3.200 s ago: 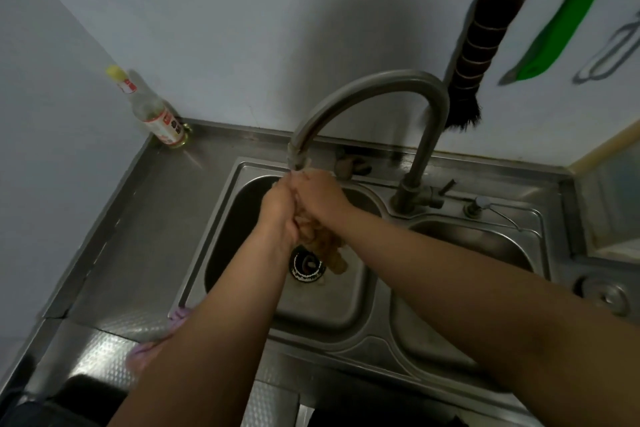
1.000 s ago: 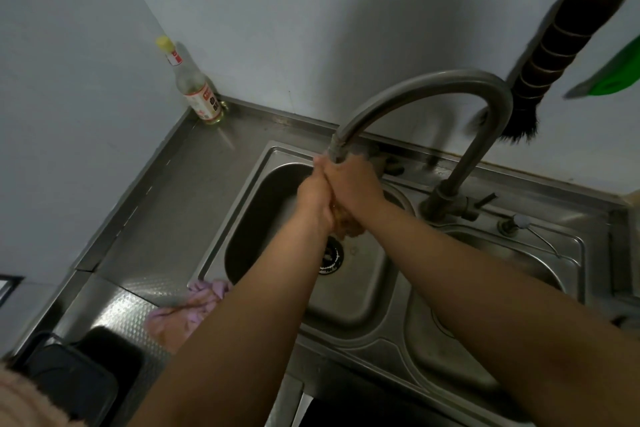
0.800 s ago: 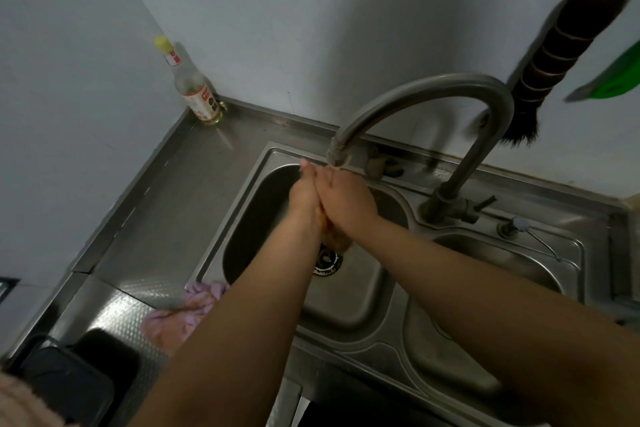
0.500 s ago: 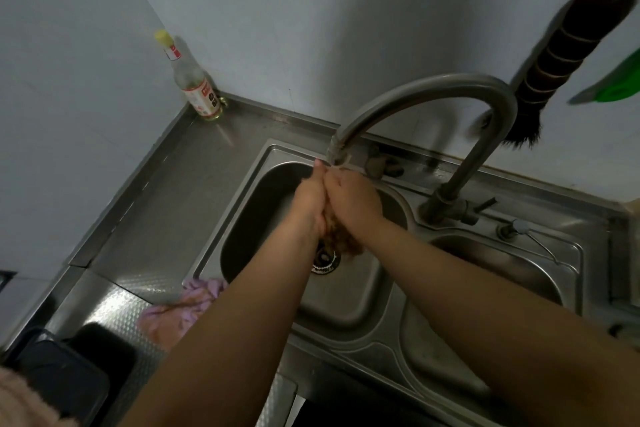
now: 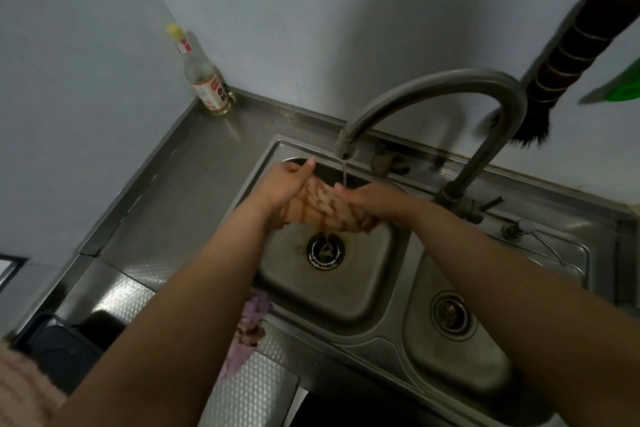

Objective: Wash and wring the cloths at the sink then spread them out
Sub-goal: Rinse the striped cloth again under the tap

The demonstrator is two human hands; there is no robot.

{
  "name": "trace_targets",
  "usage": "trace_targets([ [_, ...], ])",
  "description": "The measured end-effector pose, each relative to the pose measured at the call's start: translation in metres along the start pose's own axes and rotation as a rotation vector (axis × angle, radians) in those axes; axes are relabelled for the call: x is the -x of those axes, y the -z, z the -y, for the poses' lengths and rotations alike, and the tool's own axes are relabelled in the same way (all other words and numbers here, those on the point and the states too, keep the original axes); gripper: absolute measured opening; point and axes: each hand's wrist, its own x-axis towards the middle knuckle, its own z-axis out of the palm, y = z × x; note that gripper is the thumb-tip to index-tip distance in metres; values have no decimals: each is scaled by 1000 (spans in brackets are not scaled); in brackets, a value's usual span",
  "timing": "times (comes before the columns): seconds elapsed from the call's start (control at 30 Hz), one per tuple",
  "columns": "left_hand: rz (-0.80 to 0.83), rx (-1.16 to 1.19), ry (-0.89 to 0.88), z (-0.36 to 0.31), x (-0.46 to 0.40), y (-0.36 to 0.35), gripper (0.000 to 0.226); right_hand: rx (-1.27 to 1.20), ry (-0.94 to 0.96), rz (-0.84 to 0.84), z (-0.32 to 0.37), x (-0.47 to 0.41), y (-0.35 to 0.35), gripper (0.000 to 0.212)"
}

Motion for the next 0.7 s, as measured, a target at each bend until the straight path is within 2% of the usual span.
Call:
trace_targets([
  [0.03,-45,0,-23,2,-1,0,36,-38,9,-2,-1,-1,-1,37],
  [0.1,-143,81,-1,16,-11,-4,28,-290,33,-10,-2,-5,-6,31],
  [0.13,-211,146,60,21,-13,-8,37,-470,41,7,-2,-6,-9,31],
  [0.2,-274,274,288,37,-9,-25,62,-819,45,71,-1,-10,-20,29],
  [0.23,-184,385,373,45,0,-38,69,-970,29,82,0,-11,-27,26],
  [0.3,159,688,449,59,17,-66,86,-1181,-17,56,-5,-13,-42,19],
  [0.33,273,825,442,61,25,-75,94,-1221,-27,46,-10,-14,-49,19],
  [0.4,317,1074,425,60,27,-78,100,-1215,-50,40,-20,-12,-59,18],
  [0.47,321,1175,360,52,22,-72,90,-1190,-63,45,-25,-5,-62,18],
  [0.57,261,1007,190,43,16,-70,38,-1143,-58,70,-32,5,-56,19],
  [0.6,231,955,139,40,17,-72,26,-1120,-73,87,-35,9,-54,22],
  [0.7,164,794,127,40,18,-75,36,-1037,-219,98,-35,13,-53,37],
])
